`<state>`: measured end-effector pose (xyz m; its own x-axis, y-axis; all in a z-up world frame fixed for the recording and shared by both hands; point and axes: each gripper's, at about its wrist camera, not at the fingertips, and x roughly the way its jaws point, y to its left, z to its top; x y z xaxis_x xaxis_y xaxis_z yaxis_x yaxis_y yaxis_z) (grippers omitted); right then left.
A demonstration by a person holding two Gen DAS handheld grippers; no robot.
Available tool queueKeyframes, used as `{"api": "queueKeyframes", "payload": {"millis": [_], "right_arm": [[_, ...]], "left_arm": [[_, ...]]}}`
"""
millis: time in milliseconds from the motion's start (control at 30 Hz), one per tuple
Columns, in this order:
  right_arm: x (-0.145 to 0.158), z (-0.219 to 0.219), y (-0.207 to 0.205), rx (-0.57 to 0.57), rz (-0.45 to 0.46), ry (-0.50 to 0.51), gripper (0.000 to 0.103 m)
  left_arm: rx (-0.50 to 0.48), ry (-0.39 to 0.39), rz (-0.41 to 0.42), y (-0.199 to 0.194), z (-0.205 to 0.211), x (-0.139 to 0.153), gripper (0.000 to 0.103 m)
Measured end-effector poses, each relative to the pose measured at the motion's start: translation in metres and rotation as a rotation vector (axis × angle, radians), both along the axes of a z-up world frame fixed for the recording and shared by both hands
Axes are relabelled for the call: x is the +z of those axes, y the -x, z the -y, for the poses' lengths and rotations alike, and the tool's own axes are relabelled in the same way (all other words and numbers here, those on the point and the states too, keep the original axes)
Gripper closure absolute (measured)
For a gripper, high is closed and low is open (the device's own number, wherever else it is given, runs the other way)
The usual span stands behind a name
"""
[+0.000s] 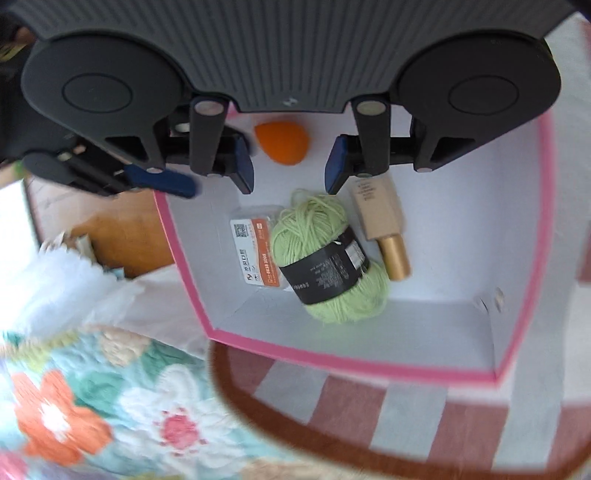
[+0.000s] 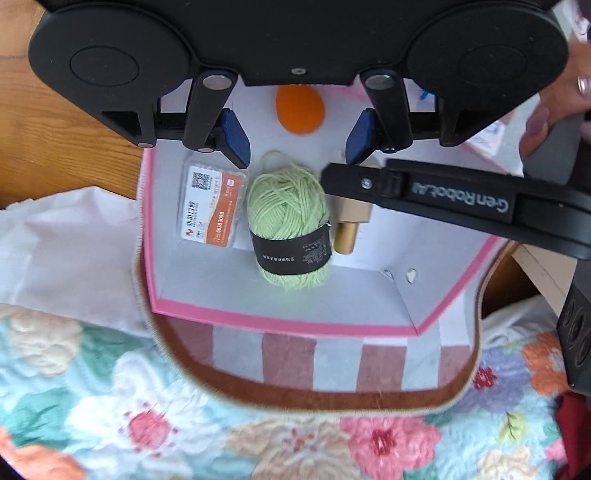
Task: Organize objects
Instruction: 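Lower the sponge into the pink box and open the left tool, then move the left tool to the purple plush toy and grasp it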
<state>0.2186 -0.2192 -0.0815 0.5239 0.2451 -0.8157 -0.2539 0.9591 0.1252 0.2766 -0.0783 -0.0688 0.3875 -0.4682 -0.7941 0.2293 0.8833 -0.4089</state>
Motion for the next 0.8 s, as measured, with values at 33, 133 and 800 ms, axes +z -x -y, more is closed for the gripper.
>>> {"api": "queueKeyframes", "payload": {"millis": [33,133,800], "right_arm": [[0.008,0.002,0.006,-0.005,0.006,0.002,0.04],[0.033,0.009,0.026,0.007,0.002,-0.017,0.039],[0.064,0.02,0.161,0.213,0.025,-0.02,0.02]], "left_arm": [[-0.012,-0.028,0.019,0.005,0.0,0.009,0.053],[-0.045,-0.035,0.029,0.021,-0.007,0.034,0.048],[-0.097,0.01,0.062,0.139,-0.026,0.048,0.018]]}}
